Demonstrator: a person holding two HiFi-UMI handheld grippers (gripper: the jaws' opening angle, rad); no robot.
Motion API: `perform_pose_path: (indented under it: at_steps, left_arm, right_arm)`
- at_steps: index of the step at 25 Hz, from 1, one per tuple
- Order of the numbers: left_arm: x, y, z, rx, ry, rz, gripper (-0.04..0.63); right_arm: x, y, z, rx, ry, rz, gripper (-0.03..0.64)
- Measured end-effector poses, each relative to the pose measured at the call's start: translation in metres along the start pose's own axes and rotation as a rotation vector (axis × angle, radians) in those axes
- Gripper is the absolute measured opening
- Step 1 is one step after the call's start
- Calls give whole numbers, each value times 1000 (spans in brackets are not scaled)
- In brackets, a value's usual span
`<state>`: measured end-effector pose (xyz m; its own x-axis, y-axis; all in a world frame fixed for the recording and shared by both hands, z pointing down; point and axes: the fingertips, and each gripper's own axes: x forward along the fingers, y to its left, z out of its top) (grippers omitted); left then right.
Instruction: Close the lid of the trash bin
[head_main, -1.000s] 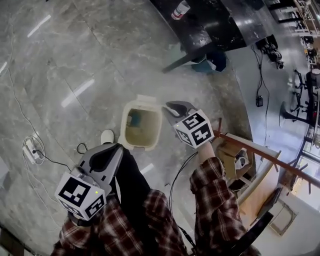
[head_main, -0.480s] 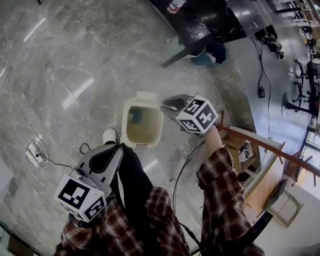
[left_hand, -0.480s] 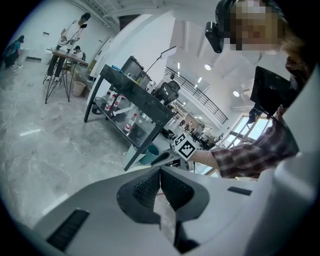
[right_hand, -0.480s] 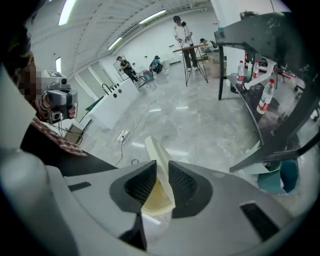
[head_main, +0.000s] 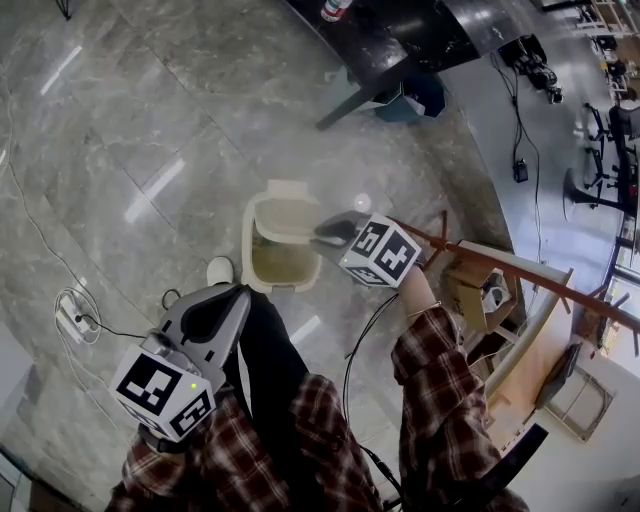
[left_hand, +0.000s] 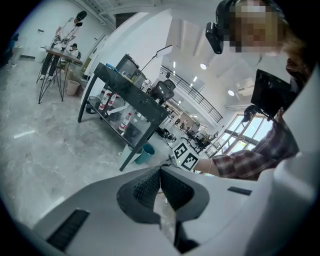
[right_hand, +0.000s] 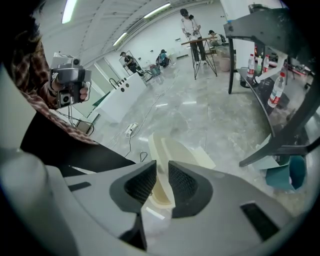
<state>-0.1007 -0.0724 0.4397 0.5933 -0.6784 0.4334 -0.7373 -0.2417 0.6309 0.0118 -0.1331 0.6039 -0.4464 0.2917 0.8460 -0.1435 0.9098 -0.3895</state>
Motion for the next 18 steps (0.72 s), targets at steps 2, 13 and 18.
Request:
perform_pose_path:
  at_steps: [2,13,18]
  left_arm:
    - [3,-3,-2,8,9,-13,12]
    - [34,-1,-34,23,71,-47,12]
    - [40,12,-64,-4,95,-22,12]
  right_arm:
    - [4,8,-7,15,-5,-1,67]
    - [43,45,-54,68,-40,-32,67]
    - [73,61,-84,79,-39,-48,66]
